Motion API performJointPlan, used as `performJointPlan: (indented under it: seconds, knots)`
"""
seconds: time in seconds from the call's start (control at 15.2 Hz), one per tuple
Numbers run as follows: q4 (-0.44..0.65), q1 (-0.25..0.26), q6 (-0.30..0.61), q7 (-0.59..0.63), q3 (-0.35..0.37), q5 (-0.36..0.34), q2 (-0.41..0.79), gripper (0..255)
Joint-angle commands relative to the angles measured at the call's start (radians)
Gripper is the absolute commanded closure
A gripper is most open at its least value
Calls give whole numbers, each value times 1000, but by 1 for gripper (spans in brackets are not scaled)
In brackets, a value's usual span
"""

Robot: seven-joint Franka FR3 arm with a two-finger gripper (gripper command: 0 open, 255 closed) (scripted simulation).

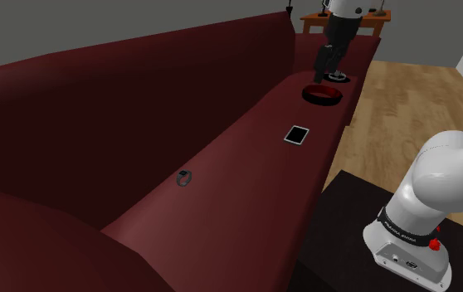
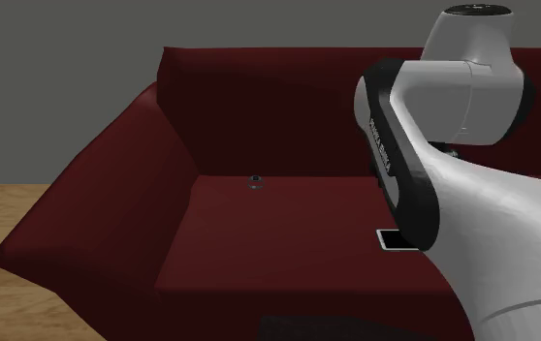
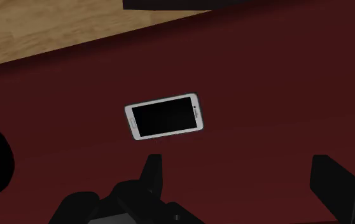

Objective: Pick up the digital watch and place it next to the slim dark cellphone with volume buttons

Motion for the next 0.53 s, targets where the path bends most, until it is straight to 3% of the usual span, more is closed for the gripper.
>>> performJointPlan:
  seconds: [0.0, 0.46]
  knots:
    - [0, 0, 0, 0, 0, 0, 0, 0]
    - [-11, 38, 115, 136, 100, 72, 145, 0]
